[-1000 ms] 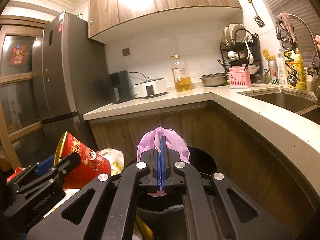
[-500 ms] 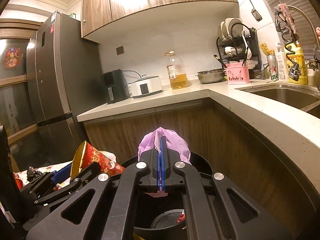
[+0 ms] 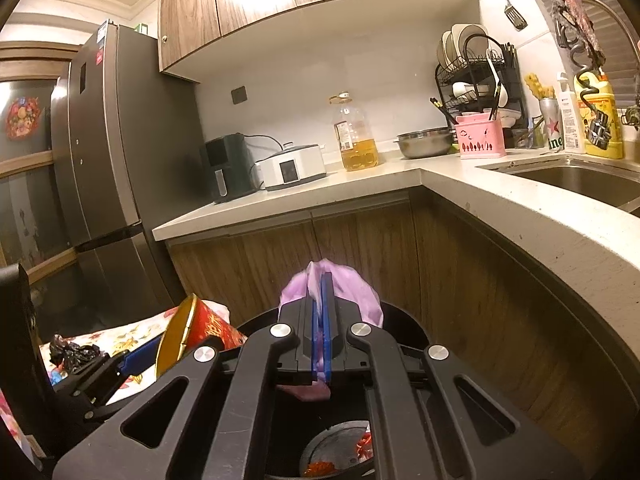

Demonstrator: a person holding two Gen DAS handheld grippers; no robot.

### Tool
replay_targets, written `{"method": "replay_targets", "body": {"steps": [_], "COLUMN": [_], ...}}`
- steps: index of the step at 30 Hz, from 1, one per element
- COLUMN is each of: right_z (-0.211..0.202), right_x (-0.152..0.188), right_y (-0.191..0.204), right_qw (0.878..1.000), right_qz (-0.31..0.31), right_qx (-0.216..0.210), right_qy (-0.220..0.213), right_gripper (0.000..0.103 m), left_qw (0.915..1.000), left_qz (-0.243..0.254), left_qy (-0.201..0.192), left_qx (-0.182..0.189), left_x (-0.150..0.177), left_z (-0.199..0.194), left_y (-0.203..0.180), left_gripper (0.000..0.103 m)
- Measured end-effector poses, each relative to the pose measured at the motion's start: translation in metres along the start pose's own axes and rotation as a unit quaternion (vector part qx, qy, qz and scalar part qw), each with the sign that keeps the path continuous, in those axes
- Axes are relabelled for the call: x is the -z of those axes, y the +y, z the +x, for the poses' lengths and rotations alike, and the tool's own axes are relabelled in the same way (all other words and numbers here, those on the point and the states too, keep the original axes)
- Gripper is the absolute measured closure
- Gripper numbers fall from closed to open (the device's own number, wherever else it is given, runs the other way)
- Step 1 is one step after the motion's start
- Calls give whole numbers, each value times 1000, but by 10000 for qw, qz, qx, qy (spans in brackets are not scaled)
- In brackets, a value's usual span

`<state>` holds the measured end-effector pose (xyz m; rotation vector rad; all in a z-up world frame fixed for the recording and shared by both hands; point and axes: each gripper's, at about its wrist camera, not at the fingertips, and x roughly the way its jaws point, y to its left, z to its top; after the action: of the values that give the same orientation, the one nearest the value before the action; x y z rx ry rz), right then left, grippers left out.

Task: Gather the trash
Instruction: 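Open both tools to drop the cup and glove into the bin, withdraw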

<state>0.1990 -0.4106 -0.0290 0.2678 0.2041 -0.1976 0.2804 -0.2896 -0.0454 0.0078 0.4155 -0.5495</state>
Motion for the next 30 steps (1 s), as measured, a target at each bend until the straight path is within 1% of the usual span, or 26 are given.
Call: {"method": "replay_targets", "body": {"steps": [1,2,3,5,8,10,11,12,14,18,19,21,25,30], "right_z": [2,3,5,5,5,4,3,2,0,-6,-8,-13,-25,-39], "right_x": [1,1,2,3,5,6,6,7,9,13,13,15,19,22], "right_y": [-1,-2,-4,-5,-6,-6,-6,-6,-5,-1,0,3,9,17], "right_qw": [10000,10000,9999,9999,9999,9998,9998,9998,9997,9997,9997,9997,9997,9998], "right_qz": [9,28,68,110,104,115,121,129,133,79,63,43,-22,-31], "right_qx": [3,6,-11,4,34,63,80,91,108,139,144,135,143,91], "right_qy": [24,52,81,85,108,119,127,137,162,184,188,193,173,148], "right_gripper": [97,92,82,74,73,67,62,59,57,49,48,41,35,27], "left_qw": [10000,10000,10000,9999,9999,9998,9998,9997,9996,9991,9990,9985,9974,9952], "left_qz": [2,6,7,-15,-51,-91,-111,-128,-161,-237,-250,-264,-330,-358], "left_qy": [11,28,48,99,110,110,109,106,110,148,142,133,26,-116], "left_qx": [-5,-22,-34,-60,-109,-142,-149,-164,-211,-315,-356,-453,-647,-900], "left_x": [1,2,2,5,6,6,7,7,9,12,13,14,18,22], "left_z": [1,3,5,7,8,7,6,6,3,-5,-9,-16,-40,-71], "left_y": [0,0,1,3,7,9,10,11,14,18,20,22,28,36], "left_gripper": [48,47,46,45,41,37,36,35,32,27,26,24,18,16]}}
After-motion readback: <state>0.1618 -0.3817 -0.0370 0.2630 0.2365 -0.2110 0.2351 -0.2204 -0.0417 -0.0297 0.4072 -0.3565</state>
